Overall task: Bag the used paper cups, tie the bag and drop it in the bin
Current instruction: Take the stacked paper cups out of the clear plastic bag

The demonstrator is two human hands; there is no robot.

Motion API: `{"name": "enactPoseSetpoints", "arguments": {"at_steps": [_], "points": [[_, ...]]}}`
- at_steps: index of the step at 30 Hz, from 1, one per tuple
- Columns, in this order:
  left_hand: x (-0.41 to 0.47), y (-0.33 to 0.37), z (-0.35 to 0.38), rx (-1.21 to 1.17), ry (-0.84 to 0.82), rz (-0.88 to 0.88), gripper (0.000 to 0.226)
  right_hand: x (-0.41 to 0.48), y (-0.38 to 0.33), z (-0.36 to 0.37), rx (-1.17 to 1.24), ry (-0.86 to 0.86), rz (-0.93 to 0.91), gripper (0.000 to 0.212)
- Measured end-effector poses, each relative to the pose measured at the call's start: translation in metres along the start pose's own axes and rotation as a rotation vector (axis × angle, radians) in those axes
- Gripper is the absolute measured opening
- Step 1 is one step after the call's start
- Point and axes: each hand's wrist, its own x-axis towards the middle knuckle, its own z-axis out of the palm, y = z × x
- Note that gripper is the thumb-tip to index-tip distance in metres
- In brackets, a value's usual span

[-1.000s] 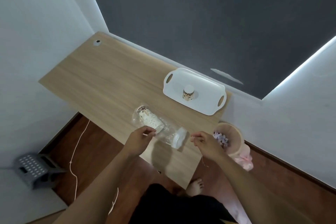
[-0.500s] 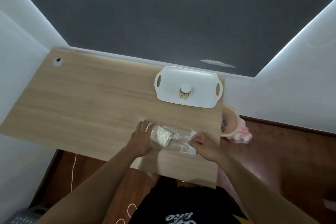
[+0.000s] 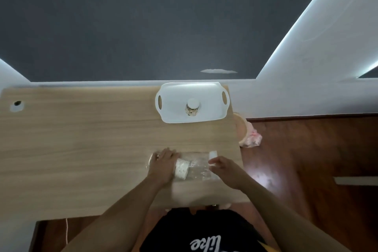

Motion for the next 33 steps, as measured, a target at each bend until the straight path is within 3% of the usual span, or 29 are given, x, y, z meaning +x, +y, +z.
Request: {"name": "enactPoseSetpoints", "arguments": {"at_steps": [6,11,18,21,26,33], "points": [[-0.010,-0.008,0.003,-0.040,-0.091,0.028,0.109,-0.001,-0.008,-0.001,0.060,0.041,-0.038,0.026],[-0.015,-0.008,-0.008,-0.187,-0.045,0.059,0.118,0.001,-0.016,-0.021,0.111,0.045,-0.095,0.020],[-0.027,-0.003,-0.042,-0.501,0.097,0.074,0.107,0.006,-0.027,-0.073,0.311,0.157,-0.133,0.015],[-0.039,0.007,-0.057,-0.570,0.146,0.067,0.104,0.005,-0.031,-0.099,0.428,0.094,-0.145,0.009],[-0.055,0.017,-0.084,-0.574,0.236,0.083,0.083,0.002,-0.039,-0.135,0.256,-0.060,-0.243,0.012],[-0.074,0.033,-0.115,-0.562,0.259,0.102,0.084,-0.014,-0.048,-0.161,0.088,-0.375,-0.331,0.033]]}}
